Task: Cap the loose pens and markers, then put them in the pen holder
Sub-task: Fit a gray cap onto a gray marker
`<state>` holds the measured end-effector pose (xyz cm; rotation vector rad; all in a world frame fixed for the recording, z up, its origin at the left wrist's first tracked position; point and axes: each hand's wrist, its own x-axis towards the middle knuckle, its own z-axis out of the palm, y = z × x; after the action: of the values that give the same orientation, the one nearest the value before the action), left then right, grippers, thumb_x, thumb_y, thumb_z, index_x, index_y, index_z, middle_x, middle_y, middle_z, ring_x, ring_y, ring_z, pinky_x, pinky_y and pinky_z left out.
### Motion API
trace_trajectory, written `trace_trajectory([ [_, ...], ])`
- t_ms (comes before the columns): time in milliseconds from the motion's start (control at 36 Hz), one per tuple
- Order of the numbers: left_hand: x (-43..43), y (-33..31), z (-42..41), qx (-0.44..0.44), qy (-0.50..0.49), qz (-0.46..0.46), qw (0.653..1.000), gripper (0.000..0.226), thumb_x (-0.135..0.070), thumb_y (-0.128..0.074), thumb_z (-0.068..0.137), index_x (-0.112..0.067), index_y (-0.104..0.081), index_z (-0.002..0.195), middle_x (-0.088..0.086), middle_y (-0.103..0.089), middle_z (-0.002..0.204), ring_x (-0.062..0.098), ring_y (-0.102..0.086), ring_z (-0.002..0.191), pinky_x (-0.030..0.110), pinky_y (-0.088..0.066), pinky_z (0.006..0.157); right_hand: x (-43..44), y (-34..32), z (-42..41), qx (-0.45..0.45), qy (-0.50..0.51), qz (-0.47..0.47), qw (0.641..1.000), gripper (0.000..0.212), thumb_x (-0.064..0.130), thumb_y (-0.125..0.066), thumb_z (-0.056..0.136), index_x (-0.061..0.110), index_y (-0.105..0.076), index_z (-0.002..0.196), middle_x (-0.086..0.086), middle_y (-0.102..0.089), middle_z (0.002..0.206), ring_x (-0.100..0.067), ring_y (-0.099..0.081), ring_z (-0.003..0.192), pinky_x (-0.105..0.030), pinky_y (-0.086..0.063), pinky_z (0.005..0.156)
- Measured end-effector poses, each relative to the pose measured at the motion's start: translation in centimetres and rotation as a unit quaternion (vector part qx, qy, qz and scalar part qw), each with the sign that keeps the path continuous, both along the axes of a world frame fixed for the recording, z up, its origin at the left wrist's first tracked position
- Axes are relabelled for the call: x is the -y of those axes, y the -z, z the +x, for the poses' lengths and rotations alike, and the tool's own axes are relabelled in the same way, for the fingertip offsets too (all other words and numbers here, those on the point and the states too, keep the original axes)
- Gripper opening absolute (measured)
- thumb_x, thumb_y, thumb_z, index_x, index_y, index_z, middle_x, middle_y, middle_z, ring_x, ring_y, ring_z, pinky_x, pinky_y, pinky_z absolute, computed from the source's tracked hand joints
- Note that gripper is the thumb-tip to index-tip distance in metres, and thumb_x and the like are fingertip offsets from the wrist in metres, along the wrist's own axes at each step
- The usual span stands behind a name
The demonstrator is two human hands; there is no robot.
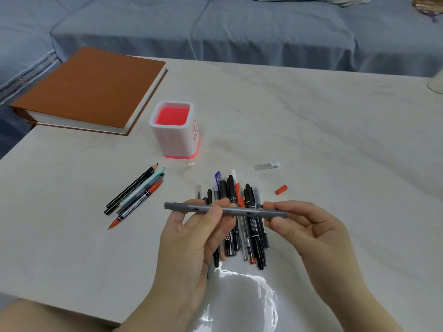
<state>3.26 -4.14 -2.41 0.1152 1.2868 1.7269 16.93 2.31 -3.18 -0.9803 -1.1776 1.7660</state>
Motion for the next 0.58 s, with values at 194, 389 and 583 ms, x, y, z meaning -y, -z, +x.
trace_trajectory([
  [194, 0.2, 0.2, 0.1, -0.038, 0.011, 0.002, 0.999, 0.025, -0.006, -0.061, 0.062, -0.011, -0.050, 0.084, 0.016, -0.074, 0.080, 0.018, -0.071, 0.065, 0.023, -0.056, 0.052, 0.1, -0.3, 0.0, 0.093, -0.004, 0.063, 0.994, 0.035, -0.011, -0.069, 0.066, 0.023, -0.075, 0.062, 0.006, -0.075, 0.068, -0.005, -0.070, 0.064, -0.008, -0.050, 0.059],
  [389, 0.3, 0.5, 0.5, -0.023, 0.016, -0.001, 1.000, 0.017, -0.002, -0.059, 0.066, -0.008, -0.049, 0.079, 0.016, -0.073, 0.079, 0.018, -0.069, 0.058, 0.021, -0.055, 0.050, 0.1, -0.2, -0.1, 0.120, 0.002, 0.116, 0.986, 0.037, -0.011, -0.070, 0.066, 0.025, -0.075, 0.063, 0.010, -0.073, 0.062, -0.001, -0.067, 0.059, -0.006, -0.049, 0.059],
  [583, 0.1, 1.1, 0.5, 0.028, 0.021, -0.047, 0.998, 0.011, 0.004, -0.054, 0.082, -0.005, -0.052, 0.079, 0.011, -0.073, 0.068, 0.014, -0.067, 0.051, 0.019, -0.053, 0.045, -0.2, 0.7, -0.2, 0.172, -0.005, 0.167, 0.971, 0.041, -0.007, -0.073, 0.067, 0.034, -0.073, 0.066, 0.017, -0.072, 0.063, 0.001, -0.066, 0.061, -0.004, -0.048, 0.062],
])
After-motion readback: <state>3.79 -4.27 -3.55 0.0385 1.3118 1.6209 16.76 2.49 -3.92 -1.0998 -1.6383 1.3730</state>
